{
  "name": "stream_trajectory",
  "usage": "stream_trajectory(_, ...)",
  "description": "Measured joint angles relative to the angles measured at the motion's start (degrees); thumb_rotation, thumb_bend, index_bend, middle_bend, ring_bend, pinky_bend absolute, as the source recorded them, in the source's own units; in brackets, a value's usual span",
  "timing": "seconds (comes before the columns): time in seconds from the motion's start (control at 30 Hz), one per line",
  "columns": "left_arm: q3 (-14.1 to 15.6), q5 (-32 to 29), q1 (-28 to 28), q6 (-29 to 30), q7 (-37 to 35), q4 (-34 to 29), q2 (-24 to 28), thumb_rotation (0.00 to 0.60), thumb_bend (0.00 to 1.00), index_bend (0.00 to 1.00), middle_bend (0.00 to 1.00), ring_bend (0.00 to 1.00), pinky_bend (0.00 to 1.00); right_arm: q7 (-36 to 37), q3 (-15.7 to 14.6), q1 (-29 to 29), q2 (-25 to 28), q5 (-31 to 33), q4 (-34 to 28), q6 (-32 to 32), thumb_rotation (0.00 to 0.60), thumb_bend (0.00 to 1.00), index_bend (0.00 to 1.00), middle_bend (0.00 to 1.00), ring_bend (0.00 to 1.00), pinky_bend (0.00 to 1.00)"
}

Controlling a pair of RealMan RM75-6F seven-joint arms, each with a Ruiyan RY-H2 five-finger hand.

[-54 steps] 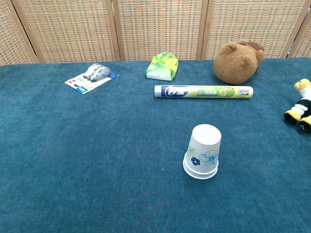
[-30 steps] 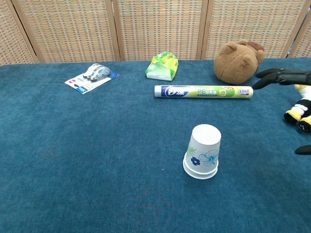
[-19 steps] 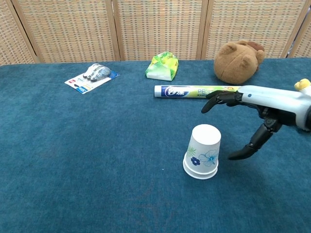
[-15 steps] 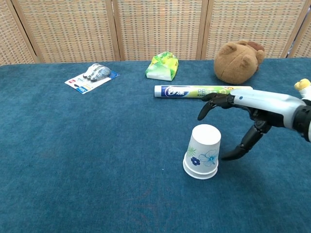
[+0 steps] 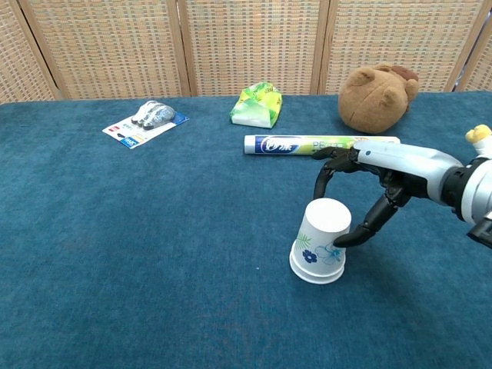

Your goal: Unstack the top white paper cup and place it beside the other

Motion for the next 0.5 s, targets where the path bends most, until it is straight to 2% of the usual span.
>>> stream_trajectory(0.3, 0.08, 0.22, 0.07, 0.16, -0.09, -0.15, 0.05, 0.6, 0.11, 0.0, 0.0, 0.0, 0.0, 1.11, -0.3, -0.22, 0.59, -1.97, -1.21, 1.17, 0.6, 0.27, 0.51, 0.0, 0.0, 0.0)
stream_trajectory(0.5, 0.04, 0.03, 0.05, 0.01, -0.36, -0.13, 0.15, 0.6, 0.11, 0.0, 0.0, 0.0, 0.0, 2.17, 0.53, -0.37, 2.98, -2.89, -5.63, 1.9, 0.6, 0.27, 0.51, 0.0, 0.0, 0.0)
